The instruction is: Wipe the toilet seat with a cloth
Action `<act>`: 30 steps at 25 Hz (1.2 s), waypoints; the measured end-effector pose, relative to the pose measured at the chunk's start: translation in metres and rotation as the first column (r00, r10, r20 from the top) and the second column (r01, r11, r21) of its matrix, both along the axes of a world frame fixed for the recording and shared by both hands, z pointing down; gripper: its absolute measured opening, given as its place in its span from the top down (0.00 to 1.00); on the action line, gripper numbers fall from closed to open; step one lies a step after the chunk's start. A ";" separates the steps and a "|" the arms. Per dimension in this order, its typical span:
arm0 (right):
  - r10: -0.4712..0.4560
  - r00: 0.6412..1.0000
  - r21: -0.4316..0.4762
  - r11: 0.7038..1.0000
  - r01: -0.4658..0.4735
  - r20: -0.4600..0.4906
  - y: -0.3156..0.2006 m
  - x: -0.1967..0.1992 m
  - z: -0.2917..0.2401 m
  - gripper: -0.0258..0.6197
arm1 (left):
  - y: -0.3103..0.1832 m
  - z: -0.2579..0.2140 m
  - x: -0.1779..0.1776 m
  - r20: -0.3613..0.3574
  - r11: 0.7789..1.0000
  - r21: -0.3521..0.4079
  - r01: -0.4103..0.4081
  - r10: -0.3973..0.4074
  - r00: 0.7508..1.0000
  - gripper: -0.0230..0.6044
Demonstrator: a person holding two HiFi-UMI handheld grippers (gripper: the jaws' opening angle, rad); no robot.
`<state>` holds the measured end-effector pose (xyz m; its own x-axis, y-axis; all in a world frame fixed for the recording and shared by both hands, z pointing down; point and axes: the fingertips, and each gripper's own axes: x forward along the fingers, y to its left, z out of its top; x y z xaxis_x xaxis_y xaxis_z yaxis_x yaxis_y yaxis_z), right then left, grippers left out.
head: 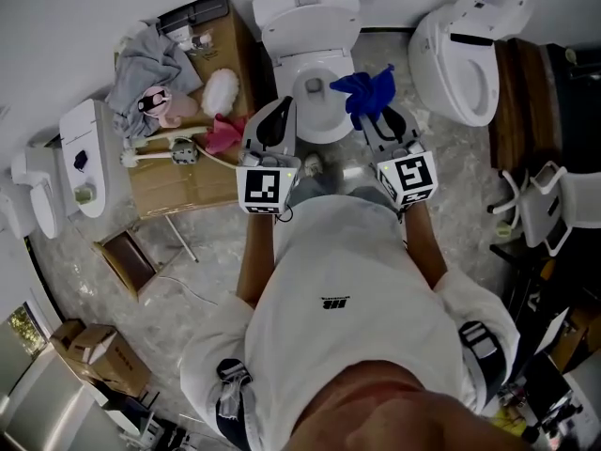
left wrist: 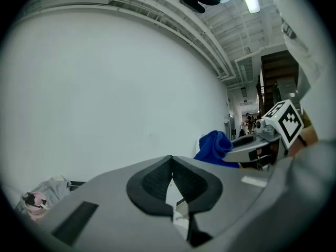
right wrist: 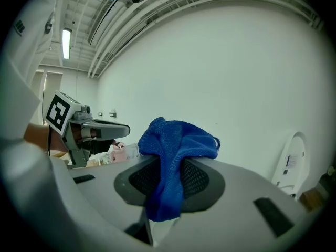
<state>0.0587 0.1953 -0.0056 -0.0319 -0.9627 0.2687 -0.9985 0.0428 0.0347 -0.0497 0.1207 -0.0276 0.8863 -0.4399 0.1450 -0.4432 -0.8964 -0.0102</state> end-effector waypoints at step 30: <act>-0.166 0.985 -0.218 0.961 0.170 0.038 -0.143 0.017 0.225 0.82 | -0.127 0.240 0.010 0.128 0.959 -0.180 0.217 -0.196 0.972 0.95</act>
